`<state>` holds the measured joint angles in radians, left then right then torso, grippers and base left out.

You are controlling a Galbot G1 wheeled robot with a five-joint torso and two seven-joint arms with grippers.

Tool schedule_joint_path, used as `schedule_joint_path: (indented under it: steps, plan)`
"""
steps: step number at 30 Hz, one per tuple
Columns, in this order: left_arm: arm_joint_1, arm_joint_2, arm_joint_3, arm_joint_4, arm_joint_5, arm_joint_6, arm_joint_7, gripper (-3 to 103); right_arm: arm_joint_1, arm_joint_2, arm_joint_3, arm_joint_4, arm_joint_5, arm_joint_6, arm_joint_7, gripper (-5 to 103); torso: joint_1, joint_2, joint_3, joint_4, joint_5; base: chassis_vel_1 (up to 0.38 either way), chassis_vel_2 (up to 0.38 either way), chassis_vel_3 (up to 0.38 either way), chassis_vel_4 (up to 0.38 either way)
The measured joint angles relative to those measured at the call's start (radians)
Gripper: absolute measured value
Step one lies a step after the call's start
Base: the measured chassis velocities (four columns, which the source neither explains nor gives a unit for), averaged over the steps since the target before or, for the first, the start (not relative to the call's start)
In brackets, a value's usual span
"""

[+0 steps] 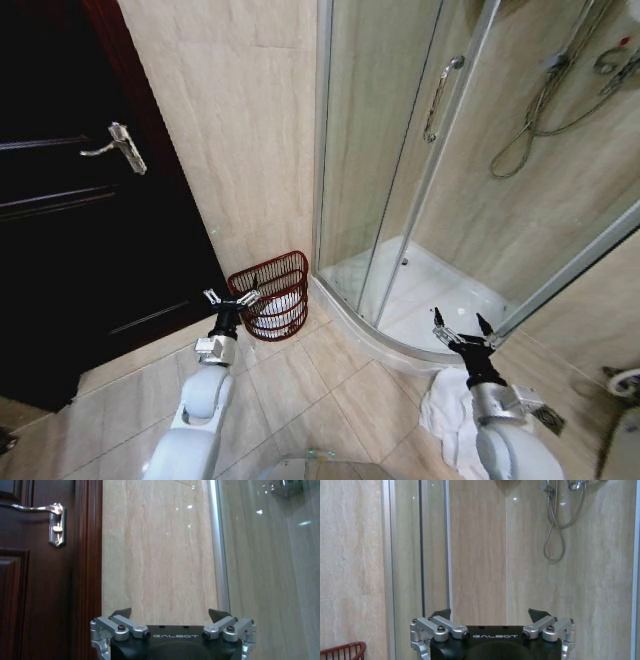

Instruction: Discard the used towel into the hamper.

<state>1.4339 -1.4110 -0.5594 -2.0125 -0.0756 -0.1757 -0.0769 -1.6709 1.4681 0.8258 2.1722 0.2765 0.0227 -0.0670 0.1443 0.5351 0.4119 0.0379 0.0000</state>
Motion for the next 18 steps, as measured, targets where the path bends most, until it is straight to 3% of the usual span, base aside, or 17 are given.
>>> schedule_joint_path:
  steps: [18]
  plan:
    - [0.016, 0.0, 0.001, -0.041, 0.027, -0.004, -0.005, 100, 0.013, -0.037, 0.017, -0.013, 0.037, 0.012, 0.002, 100, 0.0, 0.0, 0.0, -0.0002, 0.0001, 0.0, 0.0, 0.0, 0.0]
